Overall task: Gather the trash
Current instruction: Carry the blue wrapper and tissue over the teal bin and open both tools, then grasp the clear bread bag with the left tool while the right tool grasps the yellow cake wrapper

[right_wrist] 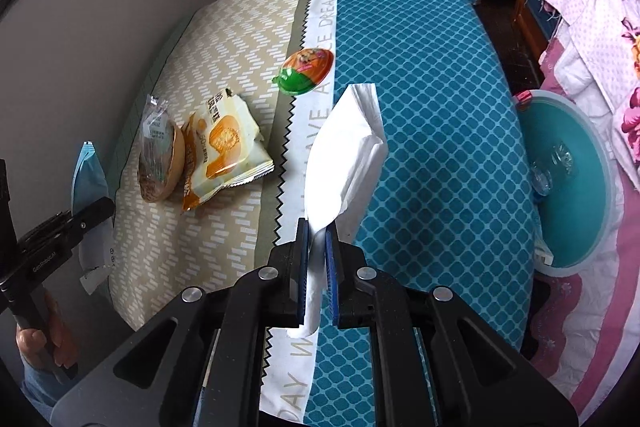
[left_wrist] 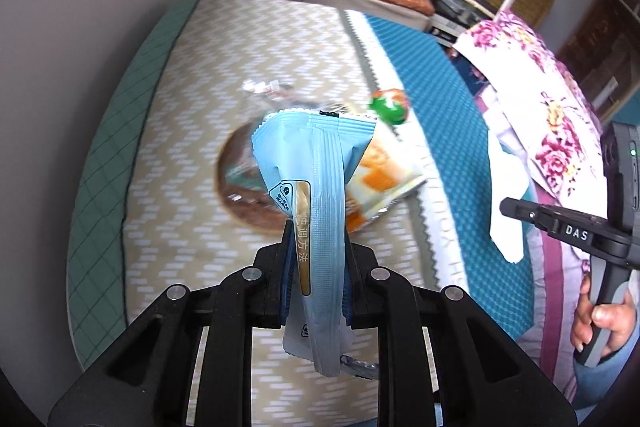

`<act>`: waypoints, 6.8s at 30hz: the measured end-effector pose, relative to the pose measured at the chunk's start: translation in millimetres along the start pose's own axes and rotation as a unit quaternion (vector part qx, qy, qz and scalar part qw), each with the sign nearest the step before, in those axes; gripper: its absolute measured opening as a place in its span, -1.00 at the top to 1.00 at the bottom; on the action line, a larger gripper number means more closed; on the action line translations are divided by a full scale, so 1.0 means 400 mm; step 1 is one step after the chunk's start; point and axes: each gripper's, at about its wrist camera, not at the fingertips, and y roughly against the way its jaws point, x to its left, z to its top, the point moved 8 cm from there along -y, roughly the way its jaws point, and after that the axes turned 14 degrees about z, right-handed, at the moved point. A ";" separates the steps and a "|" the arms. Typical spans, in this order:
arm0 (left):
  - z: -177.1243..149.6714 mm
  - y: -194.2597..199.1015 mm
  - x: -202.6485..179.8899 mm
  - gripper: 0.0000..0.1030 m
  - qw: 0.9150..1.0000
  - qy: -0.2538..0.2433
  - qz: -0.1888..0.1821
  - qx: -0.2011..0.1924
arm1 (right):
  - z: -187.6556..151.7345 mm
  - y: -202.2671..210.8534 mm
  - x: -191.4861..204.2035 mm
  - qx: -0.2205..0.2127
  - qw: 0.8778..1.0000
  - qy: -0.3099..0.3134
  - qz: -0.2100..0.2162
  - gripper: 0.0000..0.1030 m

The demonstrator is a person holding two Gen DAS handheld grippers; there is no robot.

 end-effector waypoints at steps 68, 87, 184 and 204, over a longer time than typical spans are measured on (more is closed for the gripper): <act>0.142 -0.231 -0.942 -0.77 0.969 -0.227 -0.100 0.023 | 0.045 0.271 -0.703 -0.099 0.973 -0.185 -0.092 0.84; 0.136 -0.243 -0.820 -0.78 0.973 -0.216 -0.073 0.025 | 0.085 0.203 -0.654 -0.075 0.976 -0.183 -0.094 0.73; 0.114 -0.184 0.080 -0.23 0.999 -0.020 -0.029 -0.013 | 0.174 -0.395 0.159 0.063 0.998 0.014 0.015 0.65; 0.121 -0.077 -0.055 -0.23 0.997 -0.053 -0.039 -0.036 | 0.184 -0.036 0.005 -0.051 0.998 0.007 -0.033 0.72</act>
